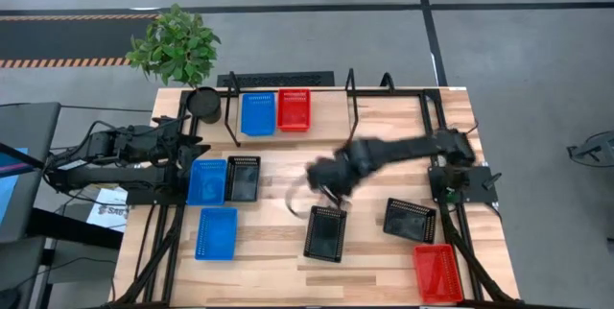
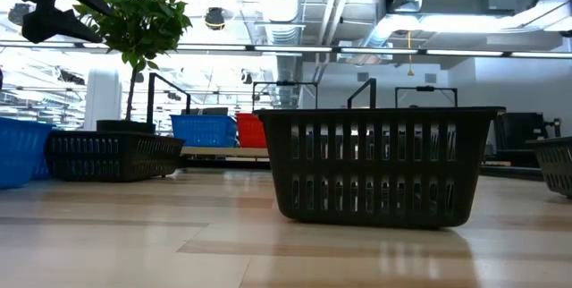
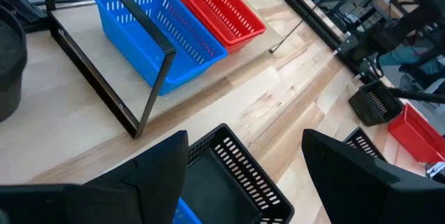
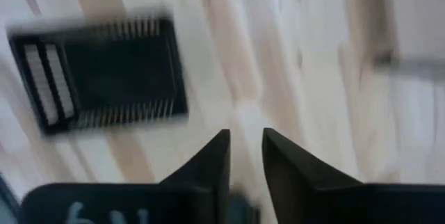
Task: Stack baskets on shelf by color
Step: Stack the red bin on the red bin on the shelf
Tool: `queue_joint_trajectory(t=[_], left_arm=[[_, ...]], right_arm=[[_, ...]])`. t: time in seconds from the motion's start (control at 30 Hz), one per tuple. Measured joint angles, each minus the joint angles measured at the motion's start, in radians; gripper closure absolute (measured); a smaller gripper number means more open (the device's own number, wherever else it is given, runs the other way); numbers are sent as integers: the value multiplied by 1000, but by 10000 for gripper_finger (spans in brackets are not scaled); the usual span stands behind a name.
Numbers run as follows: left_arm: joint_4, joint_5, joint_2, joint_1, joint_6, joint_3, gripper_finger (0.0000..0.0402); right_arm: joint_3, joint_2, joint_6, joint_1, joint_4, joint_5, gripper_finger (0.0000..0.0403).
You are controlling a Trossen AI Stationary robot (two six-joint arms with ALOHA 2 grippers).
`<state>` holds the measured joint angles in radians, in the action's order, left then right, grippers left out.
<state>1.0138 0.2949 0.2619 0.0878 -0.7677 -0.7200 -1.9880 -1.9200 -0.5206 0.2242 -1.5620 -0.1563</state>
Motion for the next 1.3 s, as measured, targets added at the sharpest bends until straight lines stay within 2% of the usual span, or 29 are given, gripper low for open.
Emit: queue_joint_trajectory(t=[0.17, 0.37, 0.63, 0.9, 1.3], left_arm=[[0, -1, 0, 0, 5, 0, 132], [0, -1, 0, 0, 6, 0, 132], [-2, 14, 0, 0, 4, 0, 132], [-2, 54, 0, 0, -3, 0, 132], [-2, 81, 0, 0, -22, 0, 132]], right_arm=[[295, 139, -345, 208, 5, 9, 262], [574, 256, -657, 435, 89, 144, 237], [789, 346, -944, 663, 279, 334, 234], [881, 370, -1084, 787, 388, 379, 232], [1048, 370, -1015, 810, 493, 394, 230]])
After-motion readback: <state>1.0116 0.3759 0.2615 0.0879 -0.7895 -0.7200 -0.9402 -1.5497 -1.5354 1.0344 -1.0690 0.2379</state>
